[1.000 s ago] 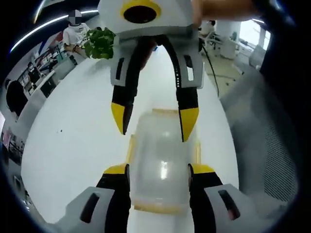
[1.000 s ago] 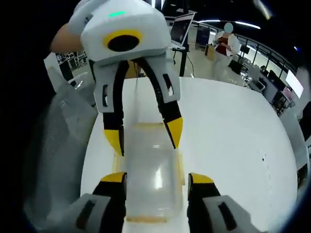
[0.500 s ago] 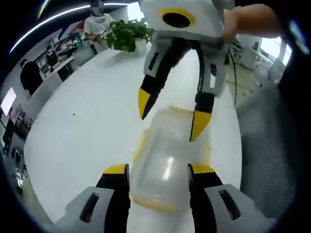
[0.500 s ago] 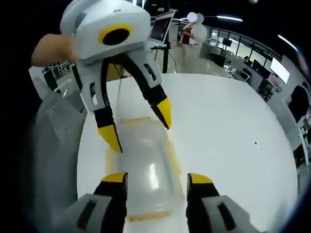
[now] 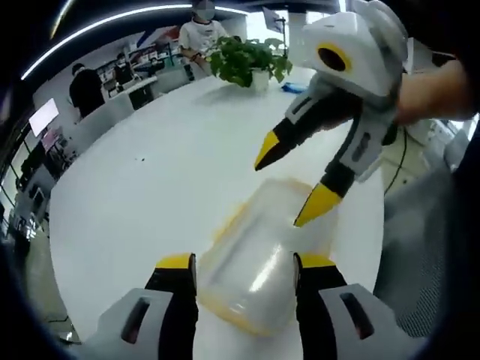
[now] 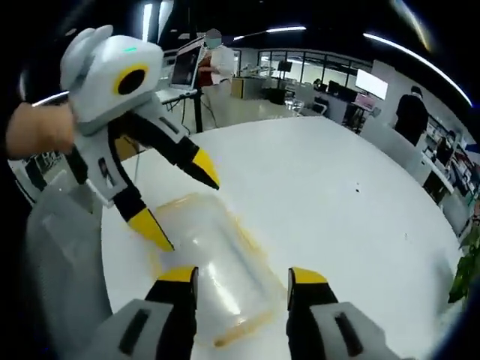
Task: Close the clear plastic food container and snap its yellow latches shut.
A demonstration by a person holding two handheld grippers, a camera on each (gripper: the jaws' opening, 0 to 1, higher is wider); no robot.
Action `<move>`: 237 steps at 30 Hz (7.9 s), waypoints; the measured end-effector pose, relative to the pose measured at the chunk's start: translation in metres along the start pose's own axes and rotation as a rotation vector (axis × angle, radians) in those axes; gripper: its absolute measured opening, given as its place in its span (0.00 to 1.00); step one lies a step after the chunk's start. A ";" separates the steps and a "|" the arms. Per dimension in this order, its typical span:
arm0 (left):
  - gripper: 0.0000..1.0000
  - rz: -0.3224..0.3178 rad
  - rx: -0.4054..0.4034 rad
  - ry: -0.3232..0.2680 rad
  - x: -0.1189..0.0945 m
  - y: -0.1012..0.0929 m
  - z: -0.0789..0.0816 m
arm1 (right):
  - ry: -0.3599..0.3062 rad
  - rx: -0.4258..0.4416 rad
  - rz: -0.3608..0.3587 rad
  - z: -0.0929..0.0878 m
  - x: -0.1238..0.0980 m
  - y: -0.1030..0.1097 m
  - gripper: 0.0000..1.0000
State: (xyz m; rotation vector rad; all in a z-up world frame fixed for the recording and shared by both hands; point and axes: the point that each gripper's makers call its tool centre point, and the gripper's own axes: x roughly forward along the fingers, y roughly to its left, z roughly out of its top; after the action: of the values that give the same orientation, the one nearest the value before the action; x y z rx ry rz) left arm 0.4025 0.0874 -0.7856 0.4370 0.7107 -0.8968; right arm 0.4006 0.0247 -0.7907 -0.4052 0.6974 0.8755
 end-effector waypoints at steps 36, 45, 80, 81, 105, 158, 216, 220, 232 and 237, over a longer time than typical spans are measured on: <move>0.52 0.318 -0.424 -0.156 -0.018 0.013 -0.016 | -0.184 0.346 -0.257 -0.006 -0.012 0.000 0.49; 0.52 0.293 -0.635 -0.207 -0.015 0.012 -0.030 | -0.261 0.567 -0.242 -0.018 -0.015 -0.003 0.50; 0.44 0.188 -0.831 -0.148 0.007 -0.002 -0.055 | -0.160 0.679 -0.186 -0.044 0.010 0.008 0.43; 0.45 0.179 -0.867 -0.157 0.009 -0.002 -0.055 | -0.159 0.676 -0.186 -0.044 0.012 0.009 0.43; 0.46 0.161 -0.853 -0.161 0.010 0.028 -0.053 | -0.179 0.679 -0.213 -0.017 0.033 -0.011 0.43; 0.49 0.182 -0.853 -0.182 0.032 0.127 -0.033 | -0.203 0.705 -0.214 0.034 0.086 -0.068 0.48; 0.99 0.258 -0.512 -0.242 -0.135 0.042 -0.042 | -0.303 0.361 -0.232 0.003 -0.085 0.003 1.00; 0.99 0.276 -0.520 -0.233 -0.152 0.029 -0.055 | -0.299 0.324 -0.210 -0.011 -0.108 0.028 1.00; 0.99 0.288 -0.497 -0.194 -0.176 -0.004 -0.093 | -0.281 0.336 -0.175 -0.048 -0.141 0.058 1.00; 0.99 0.269 -0.501 -0.178 -0.178 -0.021 -0.103 | -0.263 0.330 -0.163 -0.062 -0.149 0.066 1.00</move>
State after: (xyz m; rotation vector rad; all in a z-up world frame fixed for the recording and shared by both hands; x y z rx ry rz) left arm 0.2714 0.2372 -0.7298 0.0033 0.6661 -0.4721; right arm 0.2566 -0.0561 -0.7333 -0.0480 0.5435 0.6301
